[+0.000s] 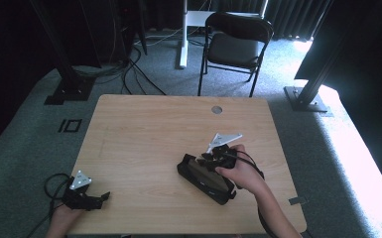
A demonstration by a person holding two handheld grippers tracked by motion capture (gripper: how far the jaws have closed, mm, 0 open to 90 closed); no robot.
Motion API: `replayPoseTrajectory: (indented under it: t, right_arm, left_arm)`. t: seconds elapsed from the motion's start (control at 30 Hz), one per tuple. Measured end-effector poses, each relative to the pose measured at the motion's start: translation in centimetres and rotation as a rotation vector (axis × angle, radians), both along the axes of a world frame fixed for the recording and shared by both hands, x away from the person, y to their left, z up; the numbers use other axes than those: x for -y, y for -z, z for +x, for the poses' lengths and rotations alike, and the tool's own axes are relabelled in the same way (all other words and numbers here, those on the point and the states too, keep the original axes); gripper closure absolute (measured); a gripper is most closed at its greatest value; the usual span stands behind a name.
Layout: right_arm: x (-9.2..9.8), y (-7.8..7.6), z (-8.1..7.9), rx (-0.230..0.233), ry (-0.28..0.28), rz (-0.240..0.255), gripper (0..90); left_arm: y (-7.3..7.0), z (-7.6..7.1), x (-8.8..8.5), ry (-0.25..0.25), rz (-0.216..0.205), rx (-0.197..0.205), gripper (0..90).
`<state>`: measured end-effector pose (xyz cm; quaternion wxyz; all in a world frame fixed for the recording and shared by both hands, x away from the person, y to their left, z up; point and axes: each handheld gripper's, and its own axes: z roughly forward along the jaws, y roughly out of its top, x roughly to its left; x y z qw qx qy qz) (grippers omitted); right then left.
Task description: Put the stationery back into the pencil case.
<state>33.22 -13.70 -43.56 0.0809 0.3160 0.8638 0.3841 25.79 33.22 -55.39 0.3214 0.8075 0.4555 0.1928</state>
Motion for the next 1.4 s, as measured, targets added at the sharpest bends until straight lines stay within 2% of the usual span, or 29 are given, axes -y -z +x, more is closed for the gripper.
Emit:
replayPoseTrajectory:
  t: [0.13,0.3,0.37,0.43,0.6,0.83,0.93,1.13,1.27,1.4]
  right_arm:
    - [-0.5,0.8,0.0,-0.024,-0.012,-0.011,68.1]
    - [-0.9,1.6,0.2,-0.047,-0.013,-0.049,68.1]
    - [-1.2,2.4,0.4,-0.055,-0.006,-0.088,68.1]
    - [-1.3,2.8,0.5,-0.066,-0.006,-0.098,68.1]
    - [-1.8,3.7,0.6,-0.083,-0.010,-0.108,68.1]
    - [-2.7,4.7,0.9,-0.087,-0.007,-0.153,68.1]
    - [-3.1,5.2,1.1,-0.106,-0.002,-0.148,68.1]
    - [-3.6,5.9,1.4,-0.112,0.003,-0.174,67.9]
    - [-3.7,6.0,1.4,-0.111,0.004,-0.186,67.5]
    - [-3.4,5.6,1.3,-0.103,0.013,-0.174,66.2]
  left_arm:
    - [0.0,0.0,0.0,0.000,0.001,0.000,2.0]
    - [0.0,0.0,0.0,0.001,0.001,0.000,2.0]
    - [0.0,0.0,0.0,0.000,0.000,-0.001,2.0]
    - [0.0,0.0,0.0,0.000,0.000,-0.001,2.0]
    - [0.0,0.0,0.0,0.000,0.000,-0.001,1.9]
    - [0.0,0.0,0.0,0.000,0.000,-0.001,2.0]
    - [0.0,0.0,0.0,0.000,0.000,-0.001,2.0]
    - [0.0,0.0,0.0,0.000,0.001,-0.001,2.0]
    - [0.0,0.0,0.0,0.000,0.000,-0.001,2.0]
    - [0.0,0.0,0.0,0.000,0.001,-0.001,2.0]
